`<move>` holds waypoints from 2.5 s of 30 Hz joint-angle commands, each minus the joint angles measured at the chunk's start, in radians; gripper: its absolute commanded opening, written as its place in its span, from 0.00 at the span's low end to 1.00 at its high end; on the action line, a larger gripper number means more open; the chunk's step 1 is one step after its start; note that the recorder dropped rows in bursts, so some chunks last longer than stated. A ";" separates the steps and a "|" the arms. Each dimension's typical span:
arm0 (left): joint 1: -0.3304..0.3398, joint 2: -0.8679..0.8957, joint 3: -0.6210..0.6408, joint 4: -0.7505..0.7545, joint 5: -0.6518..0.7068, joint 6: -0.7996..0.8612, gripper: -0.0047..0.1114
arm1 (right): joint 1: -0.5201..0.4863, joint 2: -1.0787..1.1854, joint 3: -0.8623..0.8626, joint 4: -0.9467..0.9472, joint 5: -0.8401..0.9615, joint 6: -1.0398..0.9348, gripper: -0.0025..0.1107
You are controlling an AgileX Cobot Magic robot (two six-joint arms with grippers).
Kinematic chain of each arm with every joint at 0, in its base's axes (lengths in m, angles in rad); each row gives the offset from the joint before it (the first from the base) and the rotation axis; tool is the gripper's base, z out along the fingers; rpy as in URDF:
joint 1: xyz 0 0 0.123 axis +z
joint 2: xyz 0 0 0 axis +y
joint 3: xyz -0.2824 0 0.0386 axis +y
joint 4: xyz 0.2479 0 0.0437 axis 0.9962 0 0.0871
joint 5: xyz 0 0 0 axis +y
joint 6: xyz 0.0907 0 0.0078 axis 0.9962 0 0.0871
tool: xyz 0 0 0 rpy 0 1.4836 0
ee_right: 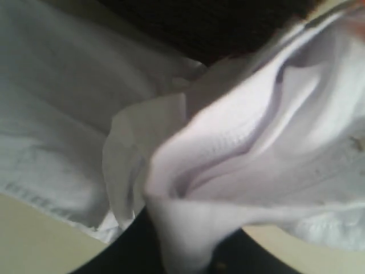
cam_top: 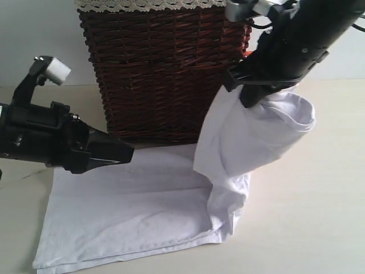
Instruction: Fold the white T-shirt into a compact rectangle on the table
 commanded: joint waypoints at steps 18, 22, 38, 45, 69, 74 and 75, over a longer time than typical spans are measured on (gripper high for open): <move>0.129 -0.166 0.054 -0.011 -0.088 -0.029 0.41 | 0.283 0.216 -0.230 0.084 0.030 0.002 0.82; 0.126 -0.150 0.054 -0.011 -0.082 -0.029 0.41 | 0.259 0.195 -0.228 -0.028 0.035 0.088 0.82; -0.016 0.195 0.008 -0.011 0.210 -0.057 0.30 | 0.119 0.152 -0.073 -0.095 0.060 0.156 0.82; -0.020 0.172 0.036 -0.011 0.331 -0.130 0.55 | 0.119 0.148 -0.067 -0.130 0.026 0.156 0.82; -0.014 0.269 0.054 -0.011 0.497 -0.105 0.04 | 0.119 0.148 -0.067 -0.078 0.013 0.149 0.82; 0.062 0.223 0.054 -0.011 0.493 -0.086 0.04 | 0.119 0.148 -0.067 -0.080 0.026 0.144 0.82; 0.089 0.211 0.054 -0.011 0.489 -0.086 0.04 | 0.119 0.148 -0.067 -0.080 0.028 0.139 0.82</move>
